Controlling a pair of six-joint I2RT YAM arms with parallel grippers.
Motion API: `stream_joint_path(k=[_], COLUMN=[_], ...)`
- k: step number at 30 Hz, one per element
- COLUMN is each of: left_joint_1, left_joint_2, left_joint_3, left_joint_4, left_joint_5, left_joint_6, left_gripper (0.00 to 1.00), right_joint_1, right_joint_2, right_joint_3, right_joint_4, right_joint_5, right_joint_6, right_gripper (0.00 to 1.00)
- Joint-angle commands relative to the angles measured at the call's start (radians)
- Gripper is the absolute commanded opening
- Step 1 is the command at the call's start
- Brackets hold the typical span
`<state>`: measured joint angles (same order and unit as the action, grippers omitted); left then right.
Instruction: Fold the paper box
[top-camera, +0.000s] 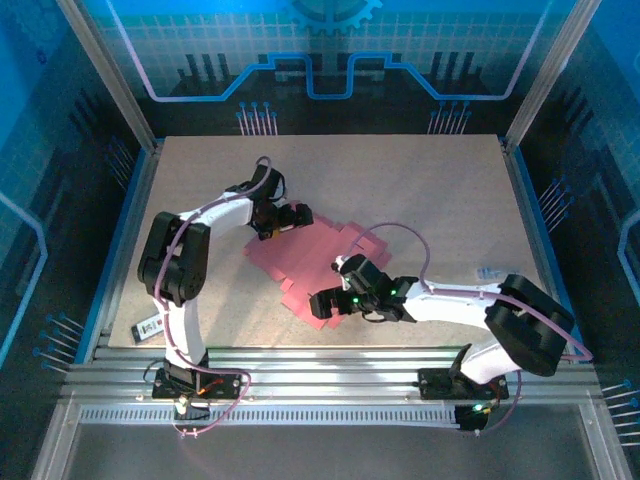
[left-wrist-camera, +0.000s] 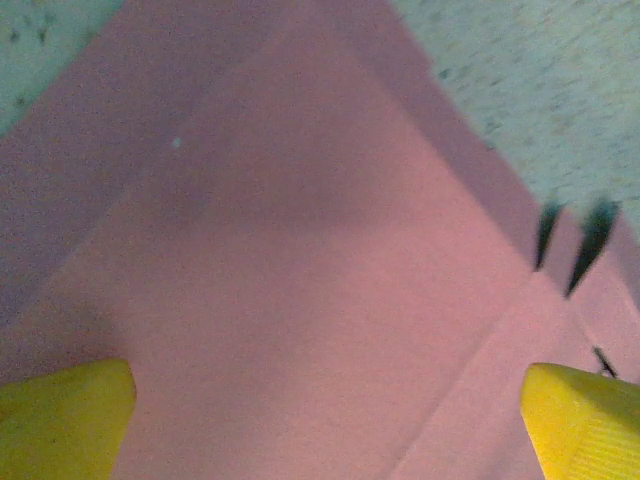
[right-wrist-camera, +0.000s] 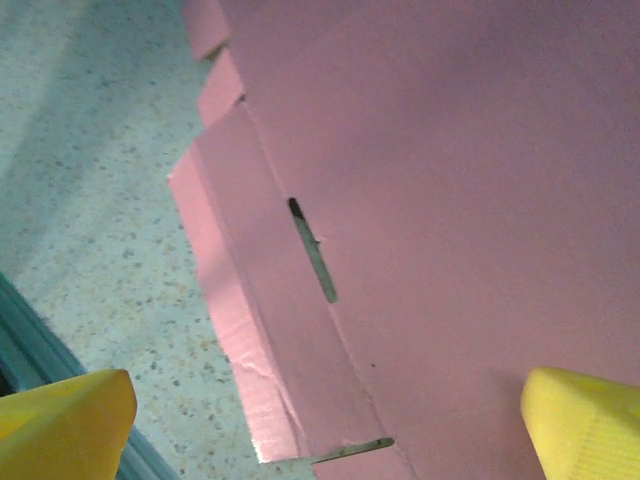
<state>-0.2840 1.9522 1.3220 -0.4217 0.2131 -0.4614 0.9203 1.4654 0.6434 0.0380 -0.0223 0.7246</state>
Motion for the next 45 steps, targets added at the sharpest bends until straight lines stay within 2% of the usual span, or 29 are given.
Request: stream_joint_path(k=[1, 6, 10, 15, 19, 24, 28, 33, 35, 45], left_joint_1=[0.007, 0.007, 0.006, -0.015, -0.069, -0.171, -0.22, -0.21, -0.193, -0.031], left_joint_2=[0.004, -0.06, -0.127, -0.223, -0.3, -0.354, -0.398, -0.488, -0.507, -0.435], left_joint_3=[-0.015, -0.115, -0.229, -0.387, -0.468, -0.513, -0.524, -0.5, -0.477, -0.386], left_joint_4=[-0.013, 0.014, 0.075, 0.198, 0.251, 0.29, 0.281, 0.169, 0.118, 0.054], left_joint_5=[-0.001, 0.007, 0.043, 0.113, 0.101, 0.091, 0.074, -0.01, -0.028, -0.001], left_joint_6=[0.011, -0.027, -0.097, -0.226, -0.296, -0.365, -0.388, -0.322, -0.281, -0.133], left_gripper=[0.99, 0.99, 0.99, 0.99, 0.99, 0.99, 0.99, 0.99, 0.99, 0.99], right_joint_1=[0.0, -0.045, -0.138, -0.254, -0.312, -0.39, -0.427, -0.427, -0.421, -0.317], right_joint_2=[0.045, 0.077, 0.074, 0.11, 0.151, 0.228, 0.249, 0.127, 0.046, -0.234], right_joint_3=[0.03, 0.017, 0.002, 0.058, 0.123, 0.216, 0.278, 0.242, 0.175, -0.019], right_joint_4=[-0.013, -0.018, -0.027, -0.062, -0.107, -0.095, -0.11, -0.122, -0.122, -0.137], right_joint_5=[0.022, 0.032, 0.049, 0.038, 0.08, 0.042, -0.004, -0.031, -0.049, -0.115], right_joint_6=[0.047, 0.077, 0.099, 0.04, -0.002, -0.042, -0.101, -0.167, -0.17, -0.077], right_gripper=[1.0, 1.0, 1.0, 1.0, 1.0, 1.0, 1.0, 1.0, 1.0, 1.0])
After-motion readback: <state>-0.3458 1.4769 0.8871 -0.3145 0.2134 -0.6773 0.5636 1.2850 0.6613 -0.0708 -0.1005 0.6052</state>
